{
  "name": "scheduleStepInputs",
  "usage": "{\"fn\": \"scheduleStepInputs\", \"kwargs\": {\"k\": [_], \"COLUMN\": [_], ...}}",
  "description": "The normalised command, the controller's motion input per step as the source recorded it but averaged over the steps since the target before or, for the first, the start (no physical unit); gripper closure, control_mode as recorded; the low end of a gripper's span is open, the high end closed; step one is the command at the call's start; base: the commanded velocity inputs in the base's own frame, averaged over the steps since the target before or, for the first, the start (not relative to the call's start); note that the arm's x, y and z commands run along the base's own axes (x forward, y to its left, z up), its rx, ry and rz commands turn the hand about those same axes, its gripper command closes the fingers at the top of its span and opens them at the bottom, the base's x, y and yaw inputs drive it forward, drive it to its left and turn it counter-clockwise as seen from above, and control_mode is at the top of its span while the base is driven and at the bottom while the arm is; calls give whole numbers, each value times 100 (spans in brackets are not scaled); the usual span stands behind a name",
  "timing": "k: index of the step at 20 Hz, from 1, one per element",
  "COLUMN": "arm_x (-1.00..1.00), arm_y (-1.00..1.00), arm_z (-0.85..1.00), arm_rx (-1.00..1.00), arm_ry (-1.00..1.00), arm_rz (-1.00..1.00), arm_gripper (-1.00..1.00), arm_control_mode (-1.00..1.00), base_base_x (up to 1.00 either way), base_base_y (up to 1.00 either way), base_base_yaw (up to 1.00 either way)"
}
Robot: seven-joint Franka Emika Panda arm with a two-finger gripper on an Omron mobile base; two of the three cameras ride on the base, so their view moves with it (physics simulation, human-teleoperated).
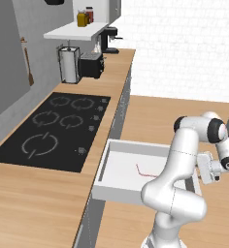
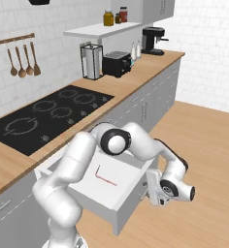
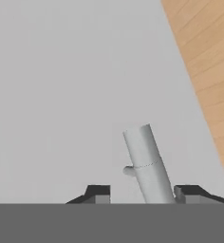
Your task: Take a straw from the drawer in front and place it inside the glass cup on the dining counter.
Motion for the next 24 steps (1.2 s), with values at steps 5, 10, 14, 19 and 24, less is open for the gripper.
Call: {"fn": "scheduleStepInputs", "kwargs": {"k": [5, 10, 14, 19, 24], "arm_x": [-4, -67, -82, -68, -17], "arm_y": [0, -19, -57, -18, 3], "arm_z": [100, 74, 0, 86, 100], "arm_rx": [-1, -30, -31, -13, -6], "arm_ry": [0, 0, 6, -4, -5], "arm_rz": [5, 5, 0, 1, 10], "arm_gripper": [-100, -100, -100, -100, -100], "arm_control_mode": [-100, -100, -100, -100, -100], "base_base_x": [0, 0, 0, 0, 0], "base_base_y": [0, 0, 0, 0, 0], "base_base_yaw": [0, 0, 0, 0, 0]}}
